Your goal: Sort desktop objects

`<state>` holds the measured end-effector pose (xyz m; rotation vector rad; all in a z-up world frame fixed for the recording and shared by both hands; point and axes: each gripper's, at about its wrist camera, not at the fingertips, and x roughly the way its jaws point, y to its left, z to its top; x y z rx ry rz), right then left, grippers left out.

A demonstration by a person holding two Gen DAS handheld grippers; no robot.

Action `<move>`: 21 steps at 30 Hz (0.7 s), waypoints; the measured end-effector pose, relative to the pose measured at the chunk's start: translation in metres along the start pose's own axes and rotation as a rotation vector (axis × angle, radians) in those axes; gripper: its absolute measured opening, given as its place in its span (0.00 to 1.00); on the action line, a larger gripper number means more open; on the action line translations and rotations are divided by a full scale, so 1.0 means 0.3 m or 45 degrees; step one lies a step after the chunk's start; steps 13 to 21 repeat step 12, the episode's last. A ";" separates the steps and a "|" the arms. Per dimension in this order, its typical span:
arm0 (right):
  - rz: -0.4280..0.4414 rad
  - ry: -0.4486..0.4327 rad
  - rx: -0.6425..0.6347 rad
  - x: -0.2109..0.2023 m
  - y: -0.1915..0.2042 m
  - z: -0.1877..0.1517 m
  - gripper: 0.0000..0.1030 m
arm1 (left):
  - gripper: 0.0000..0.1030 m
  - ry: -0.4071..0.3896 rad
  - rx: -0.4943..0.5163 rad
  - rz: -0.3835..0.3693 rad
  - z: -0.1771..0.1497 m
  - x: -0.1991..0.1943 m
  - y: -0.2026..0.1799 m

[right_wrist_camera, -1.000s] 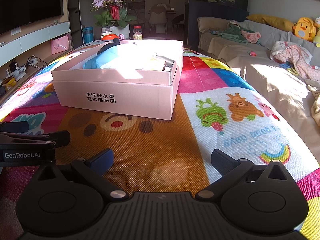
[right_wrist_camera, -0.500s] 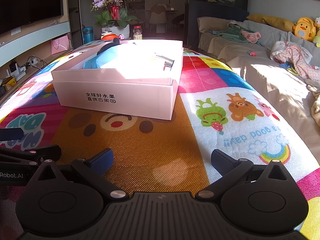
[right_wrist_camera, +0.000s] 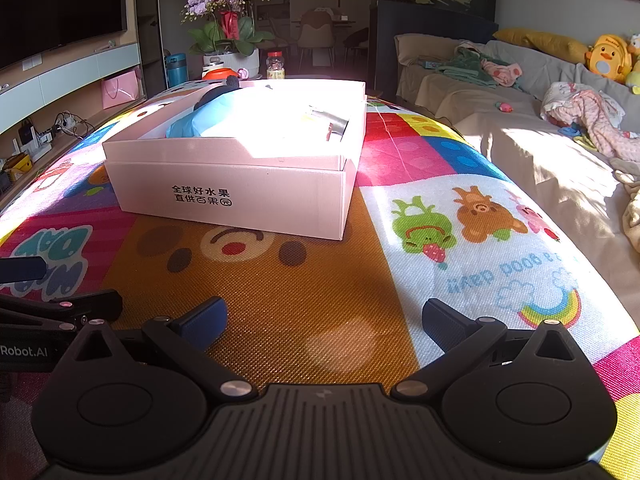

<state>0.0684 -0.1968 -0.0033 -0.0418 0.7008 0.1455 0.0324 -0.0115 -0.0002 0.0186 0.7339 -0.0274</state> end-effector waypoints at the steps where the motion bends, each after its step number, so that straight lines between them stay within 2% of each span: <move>1: 0.000 0.000 0.000 0.000 0.000 0.000 1.00 | 1.00 0.000 0.000 0.000 0.000 0.000 0.000; 21: 0.000 0.000 0.000 0.000 0.000 0.000 1.00 | 1.00 0.003 -0.001 -0.003 0.000 0.003 -0.001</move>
